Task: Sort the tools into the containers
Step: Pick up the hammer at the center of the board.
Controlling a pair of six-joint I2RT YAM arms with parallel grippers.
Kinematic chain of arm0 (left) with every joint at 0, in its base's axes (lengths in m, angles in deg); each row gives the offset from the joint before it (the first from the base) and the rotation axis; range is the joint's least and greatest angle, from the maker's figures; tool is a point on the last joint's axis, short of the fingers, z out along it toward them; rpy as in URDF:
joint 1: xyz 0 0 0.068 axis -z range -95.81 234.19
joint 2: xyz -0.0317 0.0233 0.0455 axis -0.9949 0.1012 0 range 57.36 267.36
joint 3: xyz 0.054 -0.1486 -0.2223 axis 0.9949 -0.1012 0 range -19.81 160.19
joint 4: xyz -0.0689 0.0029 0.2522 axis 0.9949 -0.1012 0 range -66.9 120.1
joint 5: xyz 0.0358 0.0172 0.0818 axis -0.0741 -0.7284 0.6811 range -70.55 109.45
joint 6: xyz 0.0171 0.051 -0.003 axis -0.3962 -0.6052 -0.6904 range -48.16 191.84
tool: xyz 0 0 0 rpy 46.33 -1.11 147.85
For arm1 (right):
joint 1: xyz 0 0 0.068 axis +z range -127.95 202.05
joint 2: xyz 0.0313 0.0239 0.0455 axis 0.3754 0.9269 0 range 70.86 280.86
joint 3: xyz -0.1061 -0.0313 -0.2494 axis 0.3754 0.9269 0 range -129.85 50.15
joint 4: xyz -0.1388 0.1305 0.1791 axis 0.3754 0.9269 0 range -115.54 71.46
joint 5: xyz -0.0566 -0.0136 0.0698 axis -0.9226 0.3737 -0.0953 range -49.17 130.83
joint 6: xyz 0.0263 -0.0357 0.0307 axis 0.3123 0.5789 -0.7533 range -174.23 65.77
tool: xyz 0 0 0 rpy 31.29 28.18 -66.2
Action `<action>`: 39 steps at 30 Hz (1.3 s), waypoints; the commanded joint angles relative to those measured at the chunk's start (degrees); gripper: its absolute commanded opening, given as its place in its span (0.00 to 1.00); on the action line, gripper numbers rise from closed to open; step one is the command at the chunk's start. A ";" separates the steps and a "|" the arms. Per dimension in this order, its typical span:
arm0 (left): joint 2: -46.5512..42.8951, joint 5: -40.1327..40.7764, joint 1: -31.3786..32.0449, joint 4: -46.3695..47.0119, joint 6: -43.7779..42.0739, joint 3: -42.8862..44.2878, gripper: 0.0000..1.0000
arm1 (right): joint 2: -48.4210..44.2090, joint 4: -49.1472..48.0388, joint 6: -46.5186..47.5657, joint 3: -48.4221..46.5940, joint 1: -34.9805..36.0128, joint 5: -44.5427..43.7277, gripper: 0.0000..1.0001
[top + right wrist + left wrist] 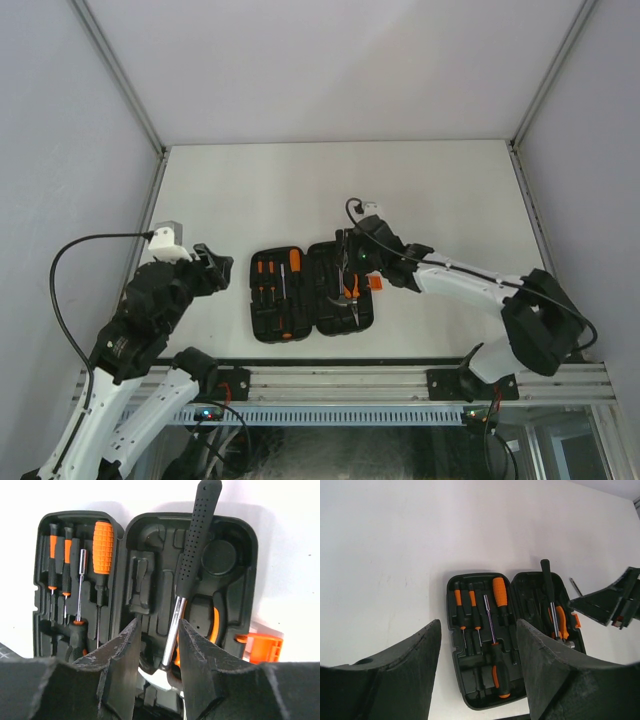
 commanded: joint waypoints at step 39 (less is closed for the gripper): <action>0.21 1.95 -0.36 0.60 -1.28 -1.46 0.66 | 12.80 10.74 -1.08 -12.90 3.16 -4.60 0.00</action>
